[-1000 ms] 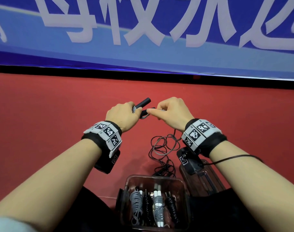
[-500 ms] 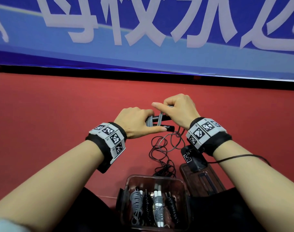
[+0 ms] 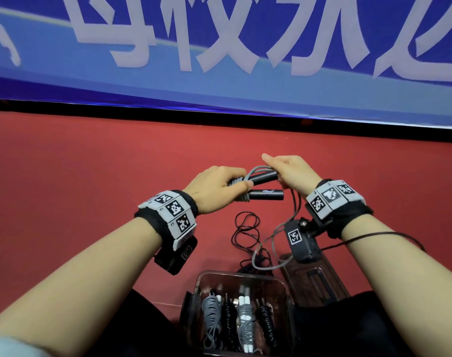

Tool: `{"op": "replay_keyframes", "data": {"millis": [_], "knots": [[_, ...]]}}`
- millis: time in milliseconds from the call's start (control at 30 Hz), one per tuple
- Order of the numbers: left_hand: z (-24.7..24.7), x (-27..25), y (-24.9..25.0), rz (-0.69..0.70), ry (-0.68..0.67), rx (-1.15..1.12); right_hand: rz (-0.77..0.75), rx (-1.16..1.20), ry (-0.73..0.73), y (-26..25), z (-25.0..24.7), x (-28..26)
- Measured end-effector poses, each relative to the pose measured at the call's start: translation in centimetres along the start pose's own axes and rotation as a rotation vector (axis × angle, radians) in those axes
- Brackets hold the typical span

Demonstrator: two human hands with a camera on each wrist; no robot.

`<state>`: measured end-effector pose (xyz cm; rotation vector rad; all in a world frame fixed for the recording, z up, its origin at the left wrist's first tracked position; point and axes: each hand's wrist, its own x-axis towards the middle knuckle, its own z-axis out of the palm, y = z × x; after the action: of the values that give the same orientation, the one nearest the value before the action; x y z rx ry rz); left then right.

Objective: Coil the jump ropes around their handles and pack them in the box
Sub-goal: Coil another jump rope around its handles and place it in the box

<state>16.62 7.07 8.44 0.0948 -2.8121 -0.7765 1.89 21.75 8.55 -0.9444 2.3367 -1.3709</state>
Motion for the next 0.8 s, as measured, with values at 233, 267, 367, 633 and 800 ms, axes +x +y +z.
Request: {"op": "replay_keyframes", "data": {"millis": [233, 267, 367, 633, 800], "knots": [[0.2, 0.1, -1.2, -0.056, 0.106, -0.308, 0.037, -0.169, -0.070, 0.8, 2.4, -0.3], [0.1, 0.1, -1.0, -0.053, 0.118, -0.337, 0.036, -0.212, -0.062, 0.6, 2.9, -0.4], [0.0, 0.1, -0.2, -0.054, 0.164, -0.438, 0.018, -0.218, -0.052, 0.3, 3.7, -0.8], [-1.2, 0.7, -2.6, -0.259, 0.420, -0.405, -0.126, -0.204, -0.054, -0.2, 3.3, -1.5], [-0.6, 0.9, -4.8, -0.432, 0.395, -0.258, -0.239, -0.233, -0.093, -1.3, 3.7, -1.9]]}}
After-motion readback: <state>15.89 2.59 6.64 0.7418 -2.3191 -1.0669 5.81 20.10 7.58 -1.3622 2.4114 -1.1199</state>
